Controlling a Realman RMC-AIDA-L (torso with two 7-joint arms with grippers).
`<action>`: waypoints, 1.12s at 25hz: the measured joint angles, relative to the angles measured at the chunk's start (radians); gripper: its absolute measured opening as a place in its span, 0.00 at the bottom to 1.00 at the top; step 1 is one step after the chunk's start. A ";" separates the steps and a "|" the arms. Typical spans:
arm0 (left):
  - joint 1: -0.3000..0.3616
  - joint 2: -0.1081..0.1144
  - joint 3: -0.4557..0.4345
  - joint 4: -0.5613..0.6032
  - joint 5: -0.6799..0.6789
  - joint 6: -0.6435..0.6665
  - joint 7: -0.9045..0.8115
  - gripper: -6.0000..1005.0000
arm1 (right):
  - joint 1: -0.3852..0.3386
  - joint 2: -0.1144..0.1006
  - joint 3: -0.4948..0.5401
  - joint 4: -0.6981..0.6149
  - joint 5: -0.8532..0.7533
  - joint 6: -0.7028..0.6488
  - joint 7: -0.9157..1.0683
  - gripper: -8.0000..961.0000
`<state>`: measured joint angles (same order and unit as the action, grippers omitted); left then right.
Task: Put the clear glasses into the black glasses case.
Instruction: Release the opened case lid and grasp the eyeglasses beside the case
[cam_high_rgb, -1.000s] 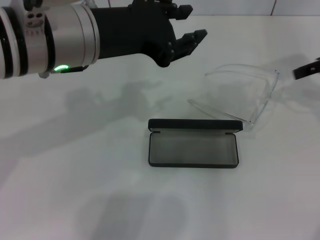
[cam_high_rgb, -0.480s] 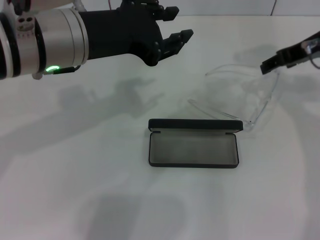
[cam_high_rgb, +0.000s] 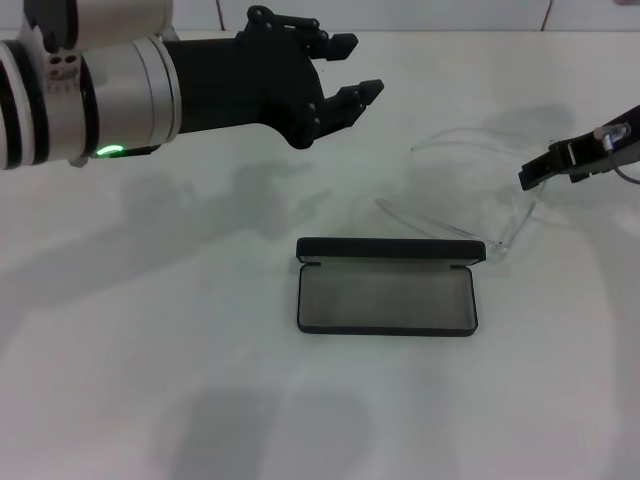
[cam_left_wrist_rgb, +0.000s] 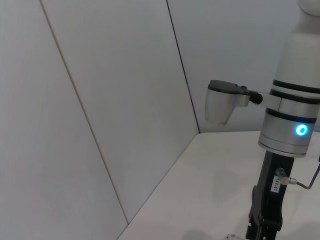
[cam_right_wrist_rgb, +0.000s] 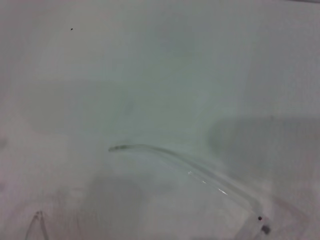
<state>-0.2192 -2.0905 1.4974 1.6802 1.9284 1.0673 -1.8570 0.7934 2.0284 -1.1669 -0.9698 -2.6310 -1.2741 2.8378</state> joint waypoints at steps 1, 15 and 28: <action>0.000 0.000 0.000 0.000 0.000 0.000 0.000 0.43 | -0.002 0.000 -0.002 0.002 0.002 0.003 0.000 0.67; -0.006 -0.002 0.000 -0.021 0.000 0.001 0.002 0.43 | 0.001 -0.001 -0.039 0.039 0.036 0.048 -0.002 0.62; -0.008 -0.002 -0.005 -0.033 0.000 -0.004 0.002 0.43 | -0.009 -0.004 -0.042 0.039 0.033 0.009 -0.001 0.58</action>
<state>-0.2273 -2.0924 1.4925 1.6475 1.9282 1.0636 -1.8545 0.7849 2.0244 -1.2088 -0.9309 -2.5985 -1.2655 2.8370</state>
